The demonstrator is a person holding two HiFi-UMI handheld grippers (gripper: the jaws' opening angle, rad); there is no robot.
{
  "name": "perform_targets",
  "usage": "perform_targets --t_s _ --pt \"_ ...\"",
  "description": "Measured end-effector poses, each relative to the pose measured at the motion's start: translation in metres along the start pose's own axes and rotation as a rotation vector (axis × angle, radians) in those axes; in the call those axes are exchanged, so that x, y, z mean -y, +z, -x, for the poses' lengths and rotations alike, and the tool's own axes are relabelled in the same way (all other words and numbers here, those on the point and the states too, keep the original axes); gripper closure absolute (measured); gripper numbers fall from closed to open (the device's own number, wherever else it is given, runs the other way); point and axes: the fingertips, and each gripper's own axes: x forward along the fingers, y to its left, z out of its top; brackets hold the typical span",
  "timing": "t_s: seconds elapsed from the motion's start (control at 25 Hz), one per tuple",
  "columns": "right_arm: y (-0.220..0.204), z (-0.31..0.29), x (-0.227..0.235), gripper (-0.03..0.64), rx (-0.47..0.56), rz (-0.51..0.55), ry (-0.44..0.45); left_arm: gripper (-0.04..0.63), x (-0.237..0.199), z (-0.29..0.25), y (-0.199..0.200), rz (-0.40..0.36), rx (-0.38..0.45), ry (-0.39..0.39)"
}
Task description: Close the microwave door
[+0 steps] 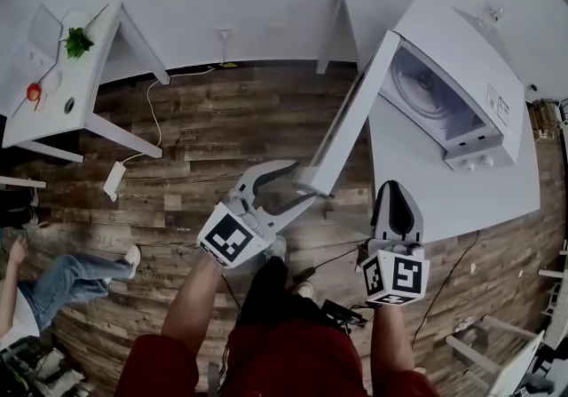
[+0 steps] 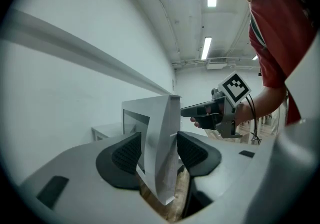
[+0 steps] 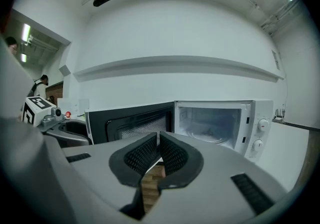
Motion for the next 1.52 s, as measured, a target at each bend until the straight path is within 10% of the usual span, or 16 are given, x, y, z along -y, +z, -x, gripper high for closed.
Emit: perform_targets --t_s 1.52 --pt "0.0 0.084 0.114 0.578 0.049 -0.071 -0.377 0.441 0.104 -0.107 0.017 -0.078 0.007 -0.274"
